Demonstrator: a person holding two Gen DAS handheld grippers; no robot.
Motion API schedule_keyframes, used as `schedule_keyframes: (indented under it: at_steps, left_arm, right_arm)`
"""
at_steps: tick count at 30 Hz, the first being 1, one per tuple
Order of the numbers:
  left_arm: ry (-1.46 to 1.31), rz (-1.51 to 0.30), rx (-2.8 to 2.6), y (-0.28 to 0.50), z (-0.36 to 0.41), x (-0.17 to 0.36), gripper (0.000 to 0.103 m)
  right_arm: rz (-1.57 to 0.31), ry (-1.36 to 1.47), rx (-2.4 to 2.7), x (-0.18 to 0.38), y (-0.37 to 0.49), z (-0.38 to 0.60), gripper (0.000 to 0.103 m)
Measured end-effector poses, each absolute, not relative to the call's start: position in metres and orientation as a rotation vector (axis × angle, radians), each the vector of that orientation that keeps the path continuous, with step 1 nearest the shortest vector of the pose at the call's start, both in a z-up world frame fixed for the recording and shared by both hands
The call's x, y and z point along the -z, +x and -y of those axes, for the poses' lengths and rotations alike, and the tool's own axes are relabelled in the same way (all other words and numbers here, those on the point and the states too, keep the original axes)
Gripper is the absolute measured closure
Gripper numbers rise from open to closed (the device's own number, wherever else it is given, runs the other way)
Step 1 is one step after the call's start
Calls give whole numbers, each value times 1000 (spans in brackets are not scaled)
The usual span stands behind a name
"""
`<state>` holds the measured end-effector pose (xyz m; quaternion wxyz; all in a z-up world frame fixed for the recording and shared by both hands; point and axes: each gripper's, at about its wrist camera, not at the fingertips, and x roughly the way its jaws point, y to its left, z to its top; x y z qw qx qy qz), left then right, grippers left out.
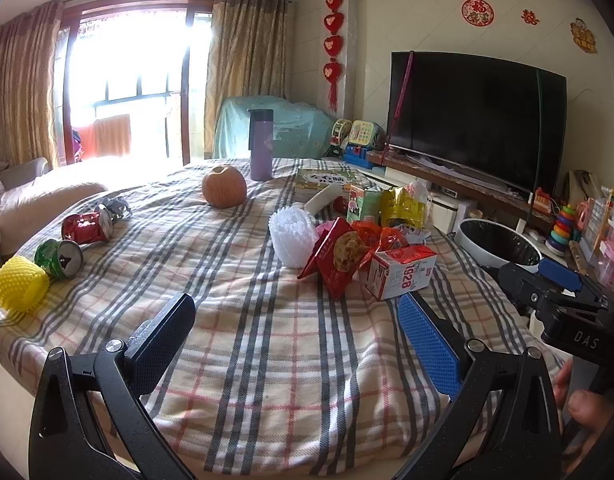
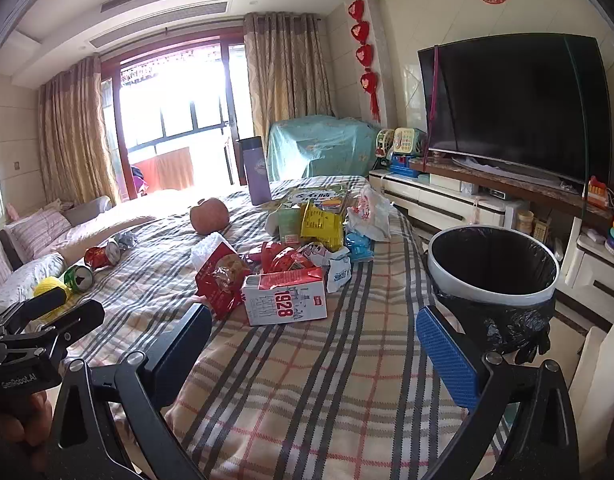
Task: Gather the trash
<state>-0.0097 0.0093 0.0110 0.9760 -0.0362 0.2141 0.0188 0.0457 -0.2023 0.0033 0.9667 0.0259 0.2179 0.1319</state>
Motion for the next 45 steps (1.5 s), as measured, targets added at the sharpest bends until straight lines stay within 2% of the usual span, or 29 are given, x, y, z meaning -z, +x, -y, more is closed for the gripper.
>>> schedule_keyframes:
  at_steps: [26, 45]
  left_arm:
    - [-83, -461, -45, 1, -12, -4, 0]
    - [-23, -562, -24, 68, -19, 8, 0]
  right_arm:
    - [-495, 73, -313, 6, 57, 203, 0]
    - [-645, 51, -406, 26, 109, 196, 0]
